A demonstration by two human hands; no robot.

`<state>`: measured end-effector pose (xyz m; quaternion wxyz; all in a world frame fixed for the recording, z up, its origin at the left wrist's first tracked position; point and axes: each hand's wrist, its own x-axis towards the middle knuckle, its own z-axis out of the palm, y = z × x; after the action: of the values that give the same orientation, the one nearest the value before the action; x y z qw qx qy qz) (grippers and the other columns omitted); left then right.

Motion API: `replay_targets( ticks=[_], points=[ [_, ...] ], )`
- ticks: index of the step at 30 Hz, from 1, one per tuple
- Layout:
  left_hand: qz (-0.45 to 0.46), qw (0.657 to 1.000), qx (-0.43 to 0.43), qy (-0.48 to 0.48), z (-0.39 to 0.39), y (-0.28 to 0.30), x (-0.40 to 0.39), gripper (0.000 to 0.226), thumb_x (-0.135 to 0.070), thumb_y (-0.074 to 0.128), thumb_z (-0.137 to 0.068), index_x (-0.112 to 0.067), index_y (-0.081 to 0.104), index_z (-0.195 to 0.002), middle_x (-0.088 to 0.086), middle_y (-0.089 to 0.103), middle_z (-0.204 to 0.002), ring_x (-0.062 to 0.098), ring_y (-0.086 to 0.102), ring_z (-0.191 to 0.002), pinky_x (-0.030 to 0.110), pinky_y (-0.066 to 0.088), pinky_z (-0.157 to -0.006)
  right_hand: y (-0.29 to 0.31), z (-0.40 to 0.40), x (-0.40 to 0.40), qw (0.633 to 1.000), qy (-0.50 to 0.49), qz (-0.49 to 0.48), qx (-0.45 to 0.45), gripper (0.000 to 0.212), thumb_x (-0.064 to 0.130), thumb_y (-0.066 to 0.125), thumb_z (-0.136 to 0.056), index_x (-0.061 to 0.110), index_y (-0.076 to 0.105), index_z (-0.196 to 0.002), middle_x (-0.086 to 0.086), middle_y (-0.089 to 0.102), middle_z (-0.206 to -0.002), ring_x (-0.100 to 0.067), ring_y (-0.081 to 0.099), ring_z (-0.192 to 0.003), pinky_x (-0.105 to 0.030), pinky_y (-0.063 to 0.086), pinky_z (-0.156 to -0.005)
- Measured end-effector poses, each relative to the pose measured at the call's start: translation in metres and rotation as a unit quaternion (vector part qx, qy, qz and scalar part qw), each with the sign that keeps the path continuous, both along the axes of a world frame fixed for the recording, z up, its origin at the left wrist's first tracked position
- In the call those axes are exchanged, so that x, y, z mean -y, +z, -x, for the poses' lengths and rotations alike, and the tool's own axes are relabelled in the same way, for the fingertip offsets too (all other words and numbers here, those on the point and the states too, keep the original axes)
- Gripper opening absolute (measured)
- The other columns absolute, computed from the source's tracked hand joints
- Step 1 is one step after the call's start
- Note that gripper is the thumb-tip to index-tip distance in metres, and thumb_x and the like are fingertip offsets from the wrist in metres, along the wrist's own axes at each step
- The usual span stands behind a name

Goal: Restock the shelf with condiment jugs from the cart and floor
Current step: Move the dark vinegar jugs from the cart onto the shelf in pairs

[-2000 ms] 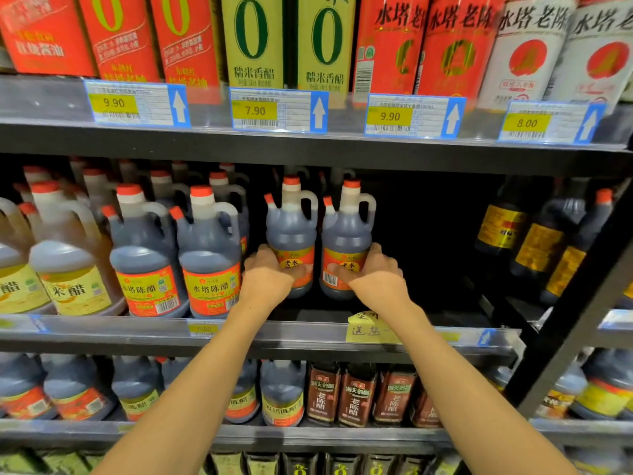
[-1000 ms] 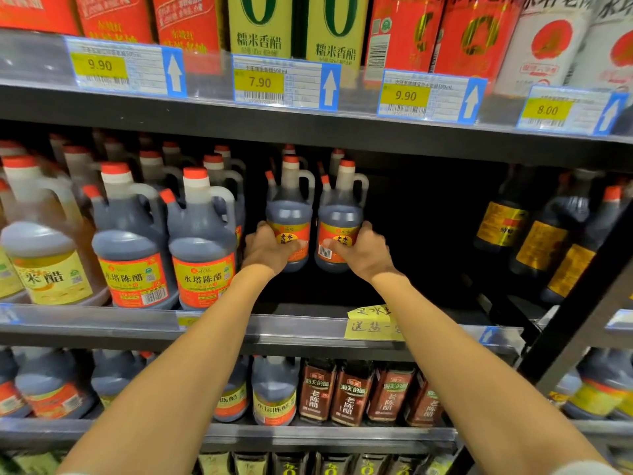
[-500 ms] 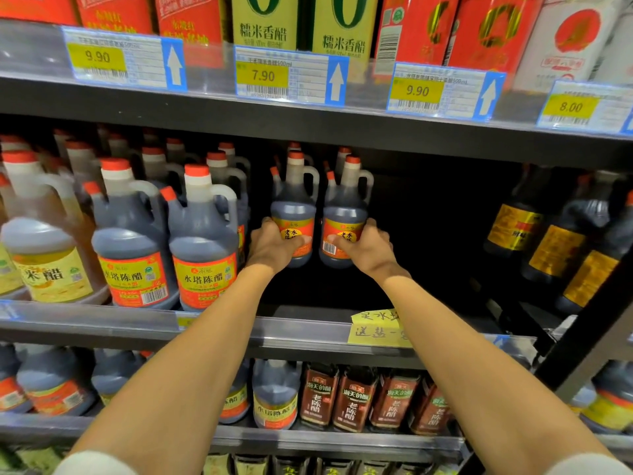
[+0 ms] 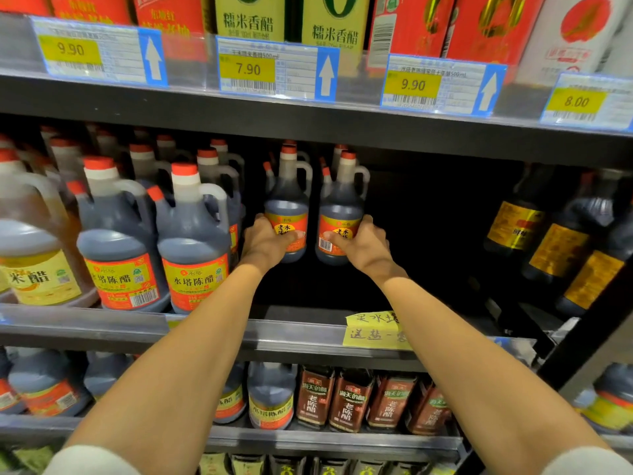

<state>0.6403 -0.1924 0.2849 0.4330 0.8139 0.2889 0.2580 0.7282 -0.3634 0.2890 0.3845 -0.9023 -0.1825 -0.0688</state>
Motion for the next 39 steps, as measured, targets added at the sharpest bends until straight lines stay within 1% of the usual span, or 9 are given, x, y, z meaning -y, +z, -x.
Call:
replay_targets(
  ticks=[7,13,16,23,27,30,33,35,39],
  points=[
    [-0.004,1.000,0.005,0.006,0.001,0.001,0.004,0.063,-0.035,0.081,-0.081,-0.008,0.052,-0.130,0.016,0.062,-0.130,0.036,0.059,-0.119,0.037,0.048,-0.093,0.000,0.001,-0.001,1.000,-0.003,-0.011,-0.013,0.080,0.061,0.078,-0.074,0.009,0.048,-0.128,-0.014,0.062,-0.129,-0.039,0.058,-0.122,-0.051,0.049,-0.102],
    [-0.006,1.000,0.022,0.000,0.002,-0.007,0.000,0.058,-0.034,0.079,-0.082,-0.007,0.052,-0.126,0.016,0.063,-0.127,0.035,0.059,-0.119,0.040,0.049,-0.096,-0.002,0.006,-0.002,1.000,-0.014,-0.019,0.002,0.077,0.058,0.077,-0.077,0.009,0.049,-0.129,-0.013,0.063,-0.130,-0.036,0.060,-0.122,-0.044,0.050,-0.098],
    [-0.009,0.999,0.030,-0.006,0.001,-0.008,-0.002,0.058,-0.032,0.079,-0.083,-0.006,0.052,-0.127,0.016,0.063,-0.127,0.034,0.059,-0.118,0.036,0.049,-0.095,0.000,0.008,-0.003,1.000,-0.020,-0.013,0.005,0.077,0.058,0.076,-0.078,0.009,0.048,-0.131,-0.013,0.061,-0.132,-0.036,0.058,-0.123,-0.043,0.049,-0.097],
    [-0.002,1.000,0.029,0.000,0.002,-0.005,0.005,0.063,-0.036,0.080,-0.082,-0.007,0.053,-0.130,0.015,0.064,-0.127,0.036,0.059,-0.119,0.039,0.050,-0.095,-0.005,0.000,0.001,1.000,-0.010,-0.021,0.002,0.079,0.059,0.078,-0.076,0.009,0.048,-0.130,-0.014,0.063,-0.131,-0.035,0.060,-0.122,-0.042,0.049,-0.098],
    [0.022,0.999,0.038,-0.002,0.003,-0.006,0.004,0.068,-0.035,0.082,-0.079,-0.008,0.052,-0.134,0.013,0.065,-0.129,0.033,0.060,-0.119,0.035,0.048,-0.095,-0.004,0.000,0.000,1.000,0.003,-0.026,-0.010,0.077,0.055,0.079,-0.078,0.007,0.048,-0.130,-0.015,0.062,-0.131,-0.036,0.058,-0.123,-0.041,0.047,-0.099],
    [0.051,0.997,0.049,0.007,0.006,-0.005,0.008,0.081,-0.032,0.084,-0.078,-0.005,0.043,-0.142,0.014,0.060,-0.137,0.031,0.056,-0.126,0.032,0.044,-0.100,-0.002,0.002,0.001,0.999,0.009,-0.025,-0.025,0.080,0.057,0.077,-0.079,0.007,0.045,-0.133,-0.017,0.059,-0.134,-0.038,0.054,-0.127,-0.044,0.045,-0.104],
    [0.050,0.999,0.018,0.002,0.011,-0.004,0.011,0.092,-0.031,0.082,-0.081,-0.003,0.030,-0.151,0.016,0.054,-0.144,0.032,0.052,-0.132,0.034,0.043,-0.106,0.002,0.006,0.004,0.999,0.009,-0.014,-0.038,0.085,0.062,0.074,-0.078,0.010,0.042,-0.137,-0.017,0.056,-0.137,-0.039,0.051,-0.130,-0.046,0.043,-0.107],
    [0.028,1.000,-0.013,-0.003,0.017,-0.001,0.009,0.092,-0.036,0.080,-0.082,-0.003,0.029,-0.152,0.017,0.052,-0.147,0.034,0.050,-0.134,0.038,0.043,-0.108,0.005,0.011,0.008,0.999,0.011,-0.006,-0.046,0.085,0.066,0.071,-0.078,0.014,0.042,-0.138,-0.015,0.057,-0.138,-0.038,0.051,-0.131,-0.047,0.043,-0.108],
    [-0.050,0.996,-0.074,-0.003,0.038,0.018,0.016,0.074,-0.032,0.071,-0.091,0.000,0.035,-0.147,0.020,0.049,-0.147,0.037,0.047,-0.135,0.038,0.038,-0.107,0.015,0.036,0.017,0.998,-0.016,0.048,-0.036,0.083,0.070,0.065,-0.080,0.016,0.042,-0.139,-0.017,0.059,-0.135,-0.039,0.056,-0.125,-0.048,0.048,-0.102]
  ],
)
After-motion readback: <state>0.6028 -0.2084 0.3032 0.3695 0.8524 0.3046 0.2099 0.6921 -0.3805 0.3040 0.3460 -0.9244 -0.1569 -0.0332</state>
